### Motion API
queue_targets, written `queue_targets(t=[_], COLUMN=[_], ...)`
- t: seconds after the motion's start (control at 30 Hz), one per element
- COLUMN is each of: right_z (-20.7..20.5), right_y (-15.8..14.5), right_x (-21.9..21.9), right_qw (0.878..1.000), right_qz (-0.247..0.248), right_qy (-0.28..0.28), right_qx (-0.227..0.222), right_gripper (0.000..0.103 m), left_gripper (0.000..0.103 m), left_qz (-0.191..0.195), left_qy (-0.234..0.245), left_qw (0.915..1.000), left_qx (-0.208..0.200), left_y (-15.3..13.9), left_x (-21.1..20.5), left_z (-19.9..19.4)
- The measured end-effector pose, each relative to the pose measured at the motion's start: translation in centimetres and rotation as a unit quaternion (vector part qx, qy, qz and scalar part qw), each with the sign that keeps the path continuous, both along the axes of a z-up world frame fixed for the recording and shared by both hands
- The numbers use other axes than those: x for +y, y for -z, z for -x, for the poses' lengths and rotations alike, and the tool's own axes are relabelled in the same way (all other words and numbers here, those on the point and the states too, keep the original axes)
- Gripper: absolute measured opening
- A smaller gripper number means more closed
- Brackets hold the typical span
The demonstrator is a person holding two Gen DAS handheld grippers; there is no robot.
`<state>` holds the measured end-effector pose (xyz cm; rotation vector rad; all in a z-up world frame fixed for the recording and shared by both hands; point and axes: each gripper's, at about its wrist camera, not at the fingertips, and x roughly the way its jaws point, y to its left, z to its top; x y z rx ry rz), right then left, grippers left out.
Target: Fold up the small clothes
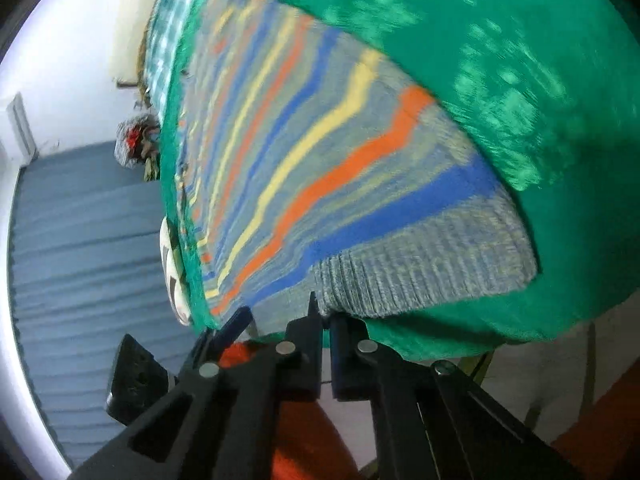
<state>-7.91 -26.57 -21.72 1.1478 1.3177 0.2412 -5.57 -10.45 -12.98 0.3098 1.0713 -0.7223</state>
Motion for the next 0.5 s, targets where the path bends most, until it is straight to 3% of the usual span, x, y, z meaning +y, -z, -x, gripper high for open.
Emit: queue_targets(t=[0.13,0.27,0.4,0.5], right_z=[0.7,1.3,1.7,1.9], right_y=[-1.2,-0.6,0.2,0.8], right_x=[-0.6,-0.8,-1.0,-0.8], right_qw=[1.0,0.999,0.998,0.997], right_qz=[-0.002,0.0,0.025,0.038], right_qy=[-0.017,-0.027,-0.032,-0.039], right_qx=[0.0,0.022,0.043,0.053], right_gripper=[0.002,0.002,0.001,0.001], left_gripper=[0.066,0.006,0.002,0.002], left_qz=[-0.059,-0.057,-0.056,-0.06], left_qy=[0.004,0.012,0.006,0.009], left_qw=[0.998,0.9982,0.9982,0.9979], left_qx=[-0.025,-0.014,0.018,0.02], left_y=[0.8,0.9,1.6,1.7], left_x=[-0.7,-0.2,0.3,0.4], left_z=[-0.2,-1.1,-1.9,-1.6])
